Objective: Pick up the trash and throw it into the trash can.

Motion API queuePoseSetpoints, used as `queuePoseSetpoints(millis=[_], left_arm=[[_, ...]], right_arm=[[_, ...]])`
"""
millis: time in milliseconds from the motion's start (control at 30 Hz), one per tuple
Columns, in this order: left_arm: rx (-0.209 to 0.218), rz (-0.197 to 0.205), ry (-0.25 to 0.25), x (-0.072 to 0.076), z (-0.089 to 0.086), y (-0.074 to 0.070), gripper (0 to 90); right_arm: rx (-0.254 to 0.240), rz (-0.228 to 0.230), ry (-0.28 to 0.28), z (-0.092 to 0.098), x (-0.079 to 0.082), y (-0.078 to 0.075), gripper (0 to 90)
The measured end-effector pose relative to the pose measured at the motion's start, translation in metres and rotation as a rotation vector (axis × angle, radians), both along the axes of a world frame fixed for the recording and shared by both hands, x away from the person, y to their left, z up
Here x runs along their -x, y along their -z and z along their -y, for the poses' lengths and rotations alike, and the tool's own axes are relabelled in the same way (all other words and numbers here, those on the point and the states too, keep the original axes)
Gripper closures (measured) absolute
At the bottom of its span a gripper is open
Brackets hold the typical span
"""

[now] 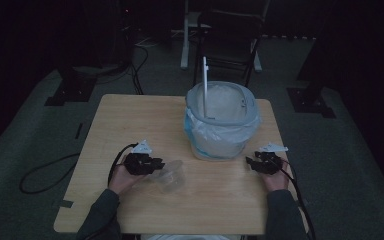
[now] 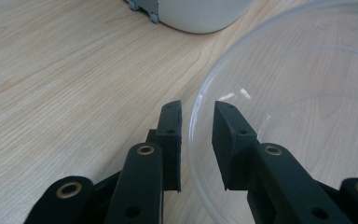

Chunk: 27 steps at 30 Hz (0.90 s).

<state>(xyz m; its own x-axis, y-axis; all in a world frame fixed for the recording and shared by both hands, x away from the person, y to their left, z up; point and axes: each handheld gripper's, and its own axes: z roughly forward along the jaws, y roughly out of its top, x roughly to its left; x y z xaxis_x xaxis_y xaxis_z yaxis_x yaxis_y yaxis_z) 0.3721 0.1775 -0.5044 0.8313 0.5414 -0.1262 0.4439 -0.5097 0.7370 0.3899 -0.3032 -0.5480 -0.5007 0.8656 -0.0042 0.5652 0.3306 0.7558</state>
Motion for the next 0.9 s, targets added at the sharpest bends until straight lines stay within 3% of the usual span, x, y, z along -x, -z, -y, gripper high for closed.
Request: queuePoseSetpoints(millis=[333,467,767,900], left_arm=[[-0.002,-0.002,0.008,0.001,0.002,0.001,73.0],[0.006,0.017,0.003,0.002,0.001,-0.003,72.1],[0.131,0.083,-0.047,0.011,-0.016,-0.030,66.9],[0.170,0.102,-0.017,0.017,-0.015,-0.042,62.4]], right_arm=[[0.000,0.001,-0.001,0.000,0.000,0.000,46.9],[0.001,0.002,-0.001,0.000,0.000,0.000,46.9],[0.001,0.001,-0.001,0.000,0.000,0.000,46.9],[0.002,0.002,-0.001,0.000,0.000,0.000,47.0]])
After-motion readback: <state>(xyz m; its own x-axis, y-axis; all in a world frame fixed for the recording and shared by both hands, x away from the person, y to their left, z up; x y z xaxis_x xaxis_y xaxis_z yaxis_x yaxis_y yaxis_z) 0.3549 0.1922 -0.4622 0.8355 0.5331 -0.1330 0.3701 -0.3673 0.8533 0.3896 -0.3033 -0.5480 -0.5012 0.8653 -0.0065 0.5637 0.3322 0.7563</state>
